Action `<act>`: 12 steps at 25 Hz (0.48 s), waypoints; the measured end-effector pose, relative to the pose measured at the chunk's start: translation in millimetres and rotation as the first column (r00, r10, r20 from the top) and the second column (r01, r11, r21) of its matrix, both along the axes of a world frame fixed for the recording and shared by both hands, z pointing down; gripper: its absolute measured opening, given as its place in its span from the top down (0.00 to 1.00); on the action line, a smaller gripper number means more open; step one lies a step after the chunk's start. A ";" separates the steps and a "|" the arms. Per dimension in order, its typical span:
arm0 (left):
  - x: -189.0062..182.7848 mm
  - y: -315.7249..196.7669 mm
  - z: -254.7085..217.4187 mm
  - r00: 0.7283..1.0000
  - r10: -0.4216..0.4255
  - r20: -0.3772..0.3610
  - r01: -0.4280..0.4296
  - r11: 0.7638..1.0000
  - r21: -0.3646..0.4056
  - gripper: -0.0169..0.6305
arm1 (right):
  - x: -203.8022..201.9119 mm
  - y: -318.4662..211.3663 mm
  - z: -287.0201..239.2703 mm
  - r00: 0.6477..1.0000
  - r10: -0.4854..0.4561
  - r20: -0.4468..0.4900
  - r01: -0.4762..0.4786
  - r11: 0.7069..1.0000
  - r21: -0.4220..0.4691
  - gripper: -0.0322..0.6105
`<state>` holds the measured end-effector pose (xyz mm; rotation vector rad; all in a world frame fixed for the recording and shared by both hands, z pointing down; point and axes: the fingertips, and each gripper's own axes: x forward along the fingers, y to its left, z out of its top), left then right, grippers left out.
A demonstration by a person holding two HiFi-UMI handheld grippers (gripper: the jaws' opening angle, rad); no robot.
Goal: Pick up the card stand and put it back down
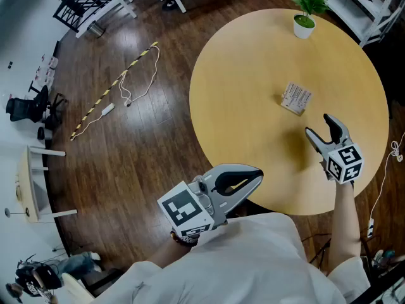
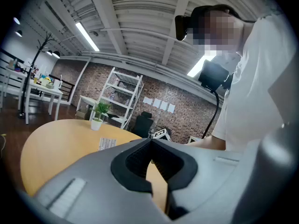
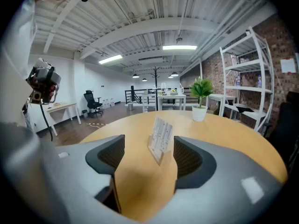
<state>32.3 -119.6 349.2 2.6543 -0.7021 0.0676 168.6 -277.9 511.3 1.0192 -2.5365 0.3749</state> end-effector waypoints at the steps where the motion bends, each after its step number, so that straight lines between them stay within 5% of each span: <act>1: -1.8 -12.3 5.5 1.000 -0.012 0.017 0.012 1.000 -0.005 1.00 | 0.0 -18.5 9.4 1.000 -0.008 -0.018 0.008 1.000 -0.001 0.45; 8: -13.3 -76.9 35.7 0.991 -0.111 0.069 0.115 0.992 -0.054 1.00 | -27.3 -98.1 88.8 0.975 -0.170 -0.142 0.163 0.985 -0.056 0.43; 12: -12.6 -92.0 32.6 0.990 -0.141 0.032 0.143 0.985 -0.094 1.00 | -41.3 -108.8 110.0 0.954 -0.253 -0.158 0.243 0.967 -0.081 0.50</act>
